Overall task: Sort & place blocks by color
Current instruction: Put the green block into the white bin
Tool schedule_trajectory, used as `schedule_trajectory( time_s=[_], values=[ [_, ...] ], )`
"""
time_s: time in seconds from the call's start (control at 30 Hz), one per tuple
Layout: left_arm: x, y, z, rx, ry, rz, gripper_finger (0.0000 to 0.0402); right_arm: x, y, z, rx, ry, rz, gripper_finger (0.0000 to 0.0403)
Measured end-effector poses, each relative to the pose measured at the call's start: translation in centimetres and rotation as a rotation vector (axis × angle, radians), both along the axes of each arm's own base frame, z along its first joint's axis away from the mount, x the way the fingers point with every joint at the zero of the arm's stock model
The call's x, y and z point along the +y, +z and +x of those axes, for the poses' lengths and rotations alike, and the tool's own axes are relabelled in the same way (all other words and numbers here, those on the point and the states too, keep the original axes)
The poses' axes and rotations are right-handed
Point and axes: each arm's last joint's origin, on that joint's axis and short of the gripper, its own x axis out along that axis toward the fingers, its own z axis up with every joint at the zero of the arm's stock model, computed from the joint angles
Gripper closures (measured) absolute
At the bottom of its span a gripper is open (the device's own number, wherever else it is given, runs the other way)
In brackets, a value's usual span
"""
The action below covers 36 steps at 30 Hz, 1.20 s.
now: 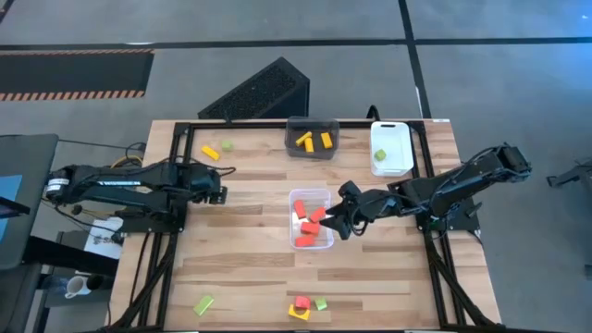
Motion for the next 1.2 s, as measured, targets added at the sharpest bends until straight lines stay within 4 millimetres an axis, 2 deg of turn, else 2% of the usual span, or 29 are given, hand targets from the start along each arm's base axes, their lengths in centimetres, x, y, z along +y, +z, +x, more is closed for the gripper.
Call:
schedule_trajectory(
  time_s=[0.33, 0.5, 0.67, 0.87, 1.0, 1.2],
  values=[
    [2.1, -3.4, 1.8, 0.275, -0.007, -0.042, 0.0157, 0.6, -0.3, -0.4, 0.04, 0.027, -0.01, 0.0117],
    [2.7, -4.8, 3.2, 0.265, -0.055, -0.095, 0.0157, 1.2, -0.5, -0.7, 0.061, 0.054, -0.016, 0.0117],
    [2.8, -6.3, 3.9, 0.331, -0.067, -0.153, 0.0157, 1.8, -0.6, -1.0, 0.076, 0.075, -0.025, 0.0117],
    [2.9, -6.9, 4.4, 0.34, -0.121, -0.175, 0.0166, 2.6, -0.6, -1.3, 0.071, 0.088, -0.038, 0.0117],
    [2.9, -6.2, 4.6, 0.3, -0.127, -0.149, 0.0218, 3.1, -0.7, -1.5, 0.073, 0.084, -0.051, 0.0117],
    [2.9, -5.9, 4.9, 0.258, -0.174, -0.139, 0.0348, 3.4, -0.9, -1.8, 0.098, 0.082, -0.073, 0.0117]
  ],
)
